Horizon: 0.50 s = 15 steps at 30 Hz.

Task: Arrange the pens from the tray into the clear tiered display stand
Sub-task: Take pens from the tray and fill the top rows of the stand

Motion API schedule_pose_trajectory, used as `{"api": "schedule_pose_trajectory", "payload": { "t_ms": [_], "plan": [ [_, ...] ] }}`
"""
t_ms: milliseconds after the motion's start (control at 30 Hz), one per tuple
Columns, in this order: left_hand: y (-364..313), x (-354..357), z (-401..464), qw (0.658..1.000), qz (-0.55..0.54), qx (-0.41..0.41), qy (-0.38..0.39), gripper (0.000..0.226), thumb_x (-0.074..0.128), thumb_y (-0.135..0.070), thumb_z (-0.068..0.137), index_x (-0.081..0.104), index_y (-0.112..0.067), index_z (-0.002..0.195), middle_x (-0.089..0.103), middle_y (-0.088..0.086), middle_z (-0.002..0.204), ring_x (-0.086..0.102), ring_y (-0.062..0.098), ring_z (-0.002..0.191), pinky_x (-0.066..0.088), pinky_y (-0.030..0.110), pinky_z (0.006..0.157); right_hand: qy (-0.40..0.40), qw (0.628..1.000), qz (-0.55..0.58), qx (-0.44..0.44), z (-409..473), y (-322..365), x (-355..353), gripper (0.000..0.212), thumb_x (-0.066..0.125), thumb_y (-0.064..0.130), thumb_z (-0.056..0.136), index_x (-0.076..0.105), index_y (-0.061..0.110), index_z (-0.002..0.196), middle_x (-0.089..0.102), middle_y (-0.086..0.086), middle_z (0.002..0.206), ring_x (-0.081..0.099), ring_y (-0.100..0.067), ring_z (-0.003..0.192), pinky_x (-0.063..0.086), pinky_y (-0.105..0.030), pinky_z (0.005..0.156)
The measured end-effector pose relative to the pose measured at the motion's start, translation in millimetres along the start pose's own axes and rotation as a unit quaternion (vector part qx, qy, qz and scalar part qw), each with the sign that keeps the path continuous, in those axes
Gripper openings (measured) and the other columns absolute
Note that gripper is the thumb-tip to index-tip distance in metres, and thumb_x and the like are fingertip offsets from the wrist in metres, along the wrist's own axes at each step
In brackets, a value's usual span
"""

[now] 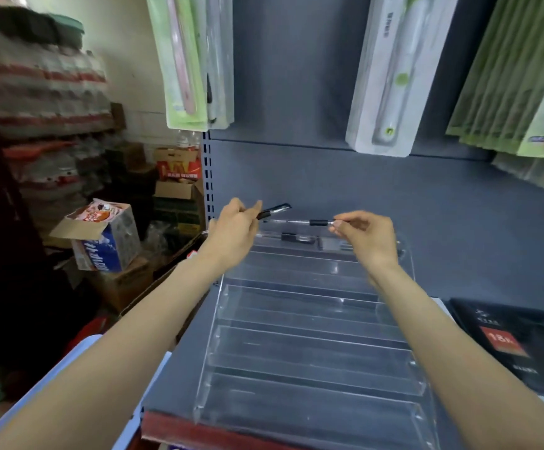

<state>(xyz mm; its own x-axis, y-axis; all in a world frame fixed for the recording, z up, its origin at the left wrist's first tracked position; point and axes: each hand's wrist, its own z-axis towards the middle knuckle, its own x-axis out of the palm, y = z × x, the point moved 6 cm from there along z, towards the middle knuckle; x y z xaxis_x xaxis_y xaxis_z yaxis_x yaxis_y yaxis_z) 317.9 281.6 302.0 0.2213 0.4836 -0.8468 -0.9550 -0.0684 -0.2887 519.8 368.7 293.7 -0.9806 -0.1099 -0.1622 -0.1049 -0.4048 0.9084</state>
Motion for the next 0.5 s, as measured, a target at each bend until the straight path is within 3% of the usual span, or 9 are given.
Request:
{"api": "schedule_pose_trajectory", "payload": {
  "t_ms": [67, 133, 200, 300, 500],
  "plan": [
    [-2, 2, 1, 1.000, -0.014, 0.018, 0.007, 0.044, 0.036, -0.013, 0.100, 0.033, -0.009, 0.143, 0.035, 0.005, 0.099, 0.045, 0.028, 0.098, 0.037, 0.034, 0.082, 0.030, 0.999, -0.040, -0.006, 8, -7, 9, 0.019, 0.062, 0.000, 0.085, 0.068, 0.014, 0.076, 0.069, -0.001, 0.074, 0.069, -0.010, 0.069, 0.055, -0.026, 0.082],
    [-2, -1, 1, 0.998, -0.061, 0.025, -0.020, 0.040, 0.042, -0.010, 0.098, 0.042, -0.005, 0.137, 0.044, 0.006, 0.100, 0.049, 0.021, 0.093, 0.036, 0.023, 0.083, 0.055, 0.995, -0.080, -0.021, 13, -8, 19, 0.012, 0.061, -0.001, 0.086, 0.069, 0.007, 0.084, 0.068, -0.005, 0.078, 0.065, 0.003, 0.058, 0.053, -0.010, 0.072],
    [1, -8, 0, 0.992, -0.113, 0.008, -0.053, 0.030, 0.050, -0.008, 0.095, 0.053, -0.006, 0.124, 0.051, 0.000, 0.099, 0.050, 0.013, 0.091, 0.034, 0.013, 0.081, 0.067, 0.988, -0.130, -0.041, 17, -5, 27, 0.010, 0.062, -0.001, 0.085, 0.070, 0.003, 0.089, 0.068, -0.005, 0.080, 0.064, 0.004, 0.058, 0.047, -0.002, 0.066],
    [5, -10, 0, 0.991, -0.118, 0.003, -0.063, 0.018, 0.054, -0.008, 0.092, 0.059, -0.009, 0.110, 0.053, -0.004, 0.097, 0.049, 0.007, 0.089, 0.034, 0.011, 0.081, 0.089, 0.971, -0.213, -0.064, 24, -1, 36, 0.011, 0.064, 0.003, 0.085, 0.072, 0.005, 0.091, 0.071, -0.007, 0.085, 0.064, -0.012, 0.077, 0.042, -0.008, 0.071],
    [10, -9, 4, 0.994, -0.100, 0.017, -0.049, 0.021, 0.055, -0.009, 0.092, 0.063, -0.011, 0.111, 0.054, -0.002, 0.100, 0.048, 0.004, 0.088, 0.034, 0.009, 0.083, 0.160, 0.932, -0.317, -0.071, 30, 1, 59, 0.012, 0.064, 0.008, 0.086, 0.074, 0.008, 0.093, 0.072, -0.007, 0.097, 0.062, -0.015, 0.090, 0.037, -0.013, 0.078]
  ]
}}
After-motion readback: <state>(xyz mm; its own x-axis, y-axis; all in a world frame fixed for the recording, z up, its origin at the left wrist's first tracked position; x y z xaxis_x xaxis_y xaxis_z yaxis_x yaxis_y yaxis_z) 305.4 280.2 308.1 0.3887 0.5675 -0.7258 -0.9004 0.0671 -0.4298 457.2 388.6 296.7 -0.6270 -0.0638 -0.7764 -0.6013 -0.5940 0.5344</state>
